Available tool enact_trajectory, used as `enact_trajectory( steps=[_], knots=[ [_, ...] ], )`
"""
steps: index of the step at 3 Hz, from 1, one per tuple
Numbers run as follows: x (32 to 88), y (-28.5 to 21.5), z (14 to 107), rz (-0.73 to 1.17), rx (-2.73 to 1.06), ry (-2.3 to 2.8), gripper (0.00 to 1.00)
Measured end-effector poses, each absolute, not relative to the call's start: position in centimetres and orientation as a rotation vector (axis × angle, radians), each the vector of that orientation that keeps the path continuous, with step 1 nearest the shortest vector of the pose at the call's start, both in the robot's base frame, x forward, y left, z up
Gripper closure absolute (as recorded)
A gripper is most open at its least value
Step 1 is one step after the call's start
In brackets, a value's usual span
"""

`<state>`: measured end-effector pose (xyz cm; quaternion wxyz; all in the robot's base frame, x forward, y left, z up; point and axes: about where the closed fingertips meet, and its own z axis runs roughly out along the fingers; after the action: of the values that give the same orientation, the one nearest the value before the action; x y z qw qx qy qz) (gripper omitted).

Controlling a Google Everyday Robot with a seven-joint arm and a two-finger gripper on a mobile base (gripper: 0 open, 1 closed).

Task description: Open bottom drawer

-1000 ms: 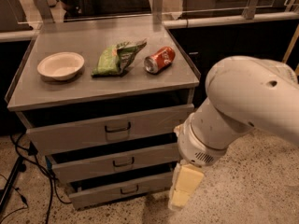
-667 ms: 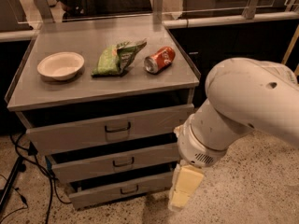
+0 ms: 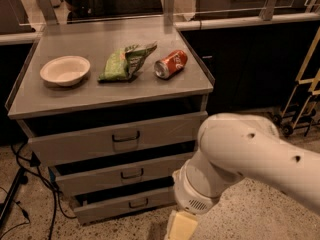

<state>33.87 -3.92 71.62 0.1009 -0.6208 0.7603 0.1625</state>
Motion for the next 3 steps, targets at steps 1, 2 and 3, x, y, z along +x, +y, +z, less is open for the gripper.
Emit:
enact_trajectory(
  steps=[1, 2, 3],
  knots=[
    [34.2, -2.6, 67.8, 0.523, -1.813, 2.256, 0.0],
    [34.2, -0.7, 64.1, 0.61, -1.826, 2.275, 0.0],
    [34.1, -0.5, 63.6, 0.628, -1.828, 2.278, 0.0]
  ],
)
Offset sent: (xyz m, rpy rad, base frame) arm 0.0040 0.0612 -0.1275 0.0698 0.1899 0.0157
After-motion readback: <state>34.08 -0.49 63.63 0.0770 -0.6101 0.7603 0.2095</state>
